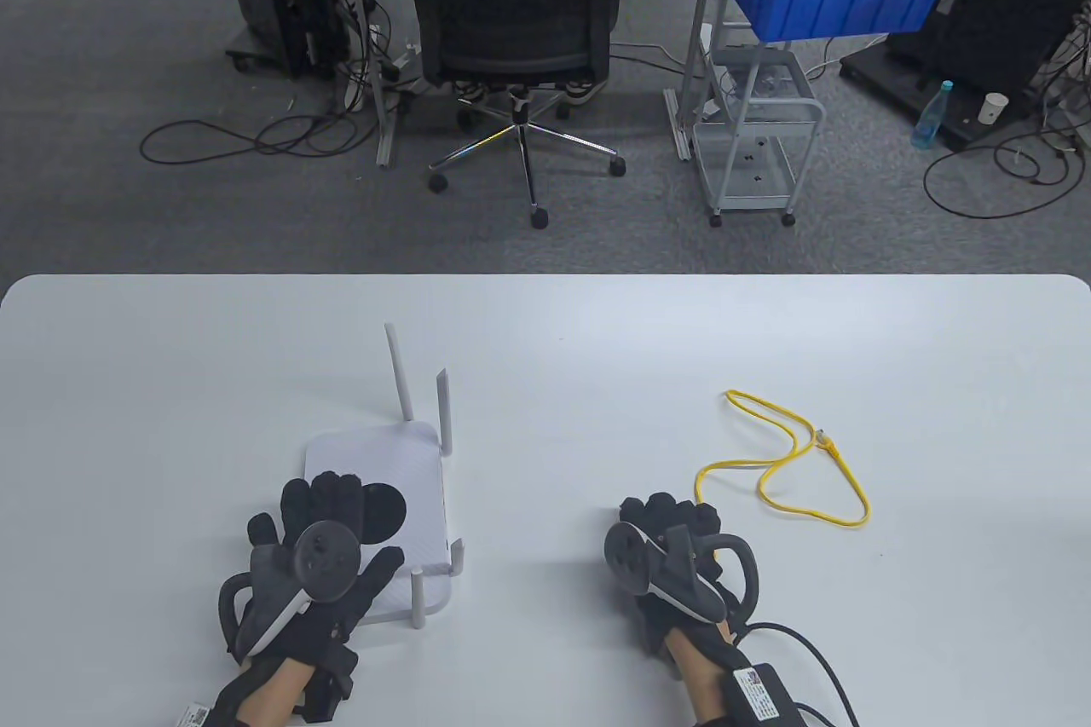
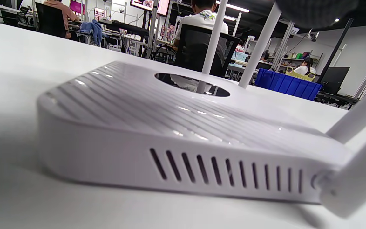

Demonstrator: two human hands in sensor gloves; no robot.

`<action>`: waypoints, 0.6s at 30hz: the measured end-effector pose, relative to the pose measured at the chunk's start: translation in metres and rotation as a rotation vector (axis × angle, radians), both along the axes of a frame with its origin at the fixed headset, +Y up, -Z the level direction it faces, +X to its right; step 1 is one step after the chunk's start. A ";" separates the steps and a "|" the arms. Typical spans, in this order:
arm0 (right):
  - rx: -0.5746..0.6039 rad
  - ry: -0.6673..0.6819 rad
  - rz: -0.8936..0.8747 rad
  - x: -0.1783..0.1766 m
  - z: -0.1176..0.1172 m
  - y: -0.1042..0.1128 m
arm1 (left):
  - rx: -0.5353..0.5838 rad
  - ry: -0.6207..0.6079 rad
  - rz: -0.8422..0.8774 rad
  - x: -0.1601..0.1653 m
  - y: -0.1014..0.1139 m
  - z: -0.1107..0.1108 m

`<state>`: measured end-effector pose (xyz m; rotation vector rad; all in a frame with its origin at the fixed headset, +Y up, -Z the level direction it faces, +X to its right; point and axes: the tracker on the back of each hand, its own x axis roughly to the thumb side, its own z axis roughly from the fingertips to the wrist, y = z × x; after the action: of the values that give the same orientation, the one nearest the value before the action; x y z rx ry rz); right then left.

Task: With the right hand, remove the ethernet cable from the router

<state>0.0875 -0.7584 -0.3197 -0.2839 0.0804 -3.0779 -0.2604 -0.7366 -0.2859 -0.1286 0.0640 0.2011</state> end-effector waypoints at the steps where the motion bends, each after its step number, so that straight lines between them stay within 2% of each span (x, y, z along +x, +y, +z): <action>1: -0.003 0.003 0.006 -0.001 0.000 -0.001 | -0.008 0.001 0.002 0.000 -0.001 -0.001; 18: -0.074 0.018 0.042 -0.007 0.000 -0.003 | -0.071 -0.015 0.006 0.001 -0.007 -0.004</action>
<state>0.0808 -0.7612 -0.3197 -0.3132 -0.0385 -3.0408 -0.2593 -0.7434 -0.2898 -0.2015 0.0557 0.2042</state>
